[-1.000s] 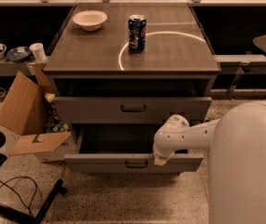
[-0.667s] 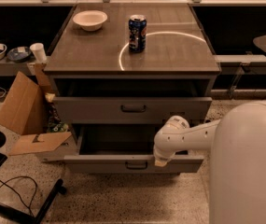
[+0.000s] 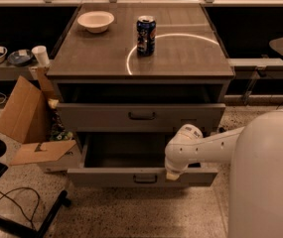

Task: Open middle drawer

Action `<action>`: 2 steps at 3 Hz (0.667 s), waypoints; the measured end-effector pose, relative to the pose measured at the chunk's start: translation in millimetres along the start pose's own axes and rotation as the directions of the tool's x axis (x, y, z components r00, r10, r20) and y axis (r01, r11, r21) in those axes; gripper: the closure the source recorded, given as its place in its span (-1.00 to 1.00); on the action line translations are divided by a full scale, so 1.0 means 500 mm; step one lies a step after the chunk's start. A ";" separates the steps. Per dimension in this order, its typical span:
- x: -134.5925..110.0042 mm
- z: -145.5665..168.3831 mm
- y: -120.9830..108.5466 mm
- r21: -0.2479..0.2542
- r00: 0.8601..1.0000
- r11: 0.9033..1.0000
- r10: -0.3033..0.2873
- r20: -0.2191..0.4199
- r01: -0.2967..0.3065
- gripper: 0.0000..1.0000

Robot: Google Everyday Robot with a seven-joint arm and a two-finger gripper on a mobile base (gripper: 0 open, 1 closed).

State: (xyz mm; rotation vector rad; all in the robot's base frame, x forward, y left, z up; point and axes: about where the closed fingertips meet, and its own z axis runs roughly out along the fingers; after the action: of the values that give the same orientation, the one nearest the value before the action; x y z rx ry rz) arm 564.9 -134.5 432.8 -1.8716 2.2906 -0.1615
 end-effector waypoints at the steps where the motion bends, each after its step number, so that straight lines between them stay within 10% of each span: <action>1: 0.000 0.000 0.000 0.000 1.000 1.000 0.000 0.000 0.000 0.64; 2: 0.000 0.000 0.000 0.000 1.000 1.000 0.000 0.000 0.000 0.18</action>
Offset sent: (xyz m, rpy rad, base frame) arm 0.0000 0.0000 0.0000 0.0000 0.0000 0.0000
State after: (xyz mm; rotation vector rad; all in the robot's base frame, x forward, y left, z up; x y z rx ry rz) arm 564.9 -134.5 432.8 -1.8716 2.2906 -0.1615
